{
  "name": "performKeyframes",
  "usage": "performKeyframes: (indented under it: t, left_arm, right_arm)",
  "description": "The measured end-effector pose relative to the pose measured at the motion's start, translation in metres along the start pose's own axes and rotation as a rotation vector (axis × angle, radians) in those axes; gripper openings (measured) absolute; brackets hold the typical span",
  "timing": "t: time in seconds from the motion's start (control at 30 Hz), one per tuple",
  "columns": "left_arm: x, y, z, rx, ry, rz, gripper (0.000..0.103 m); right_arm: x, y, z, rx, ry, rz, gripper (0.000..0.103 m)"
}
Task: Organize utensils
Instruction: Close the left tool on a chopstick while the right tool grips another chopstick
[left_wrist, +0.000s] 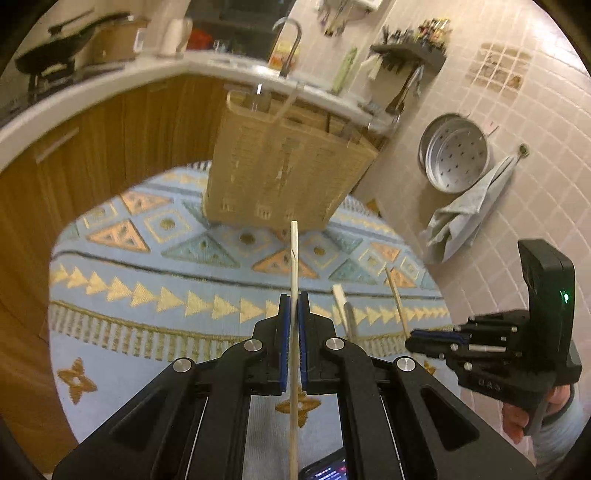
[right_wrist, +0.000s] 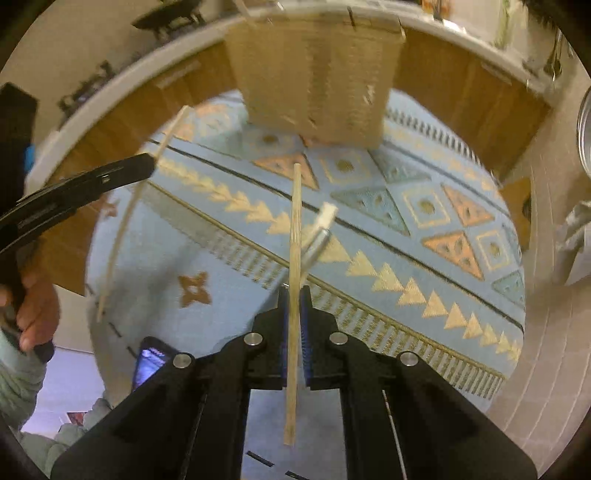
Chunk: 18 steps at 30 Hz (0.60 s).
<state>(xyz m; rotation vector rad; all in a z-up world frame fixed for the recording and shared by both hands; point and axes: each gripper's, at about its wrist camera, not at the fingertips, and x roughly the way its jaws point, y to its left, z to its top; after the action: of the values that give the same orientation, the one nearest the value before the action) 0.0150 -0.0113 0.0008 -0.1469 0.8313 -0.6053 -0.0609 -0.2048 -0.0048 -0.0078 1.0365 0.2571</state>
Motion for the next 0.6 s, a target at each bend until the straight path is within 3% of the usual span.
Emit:
performKeyframes:
  t: [0.23,0.4,0.6]
  left_arm:
    - [-0.042,-0.016,0.014,0.029,-0.156,-0.012,0.002]
    - [-0.067,-0.026,0.028,0.037,-0.253,-0.034,0.002]
    - [-0.103,-0.042,0.062,0.073,-0.378,-0.051,0.002]
  right_arm:
    - [-0.028,0.006,0.015,0.065,-0.163,0.125,0.004]
    - [-0.041,-0.003,0.033,0.116,-0.216,0.193,0.004]
    - [-0.078,-0.001,0.056,0.115,-0.295,0.197,0.004]
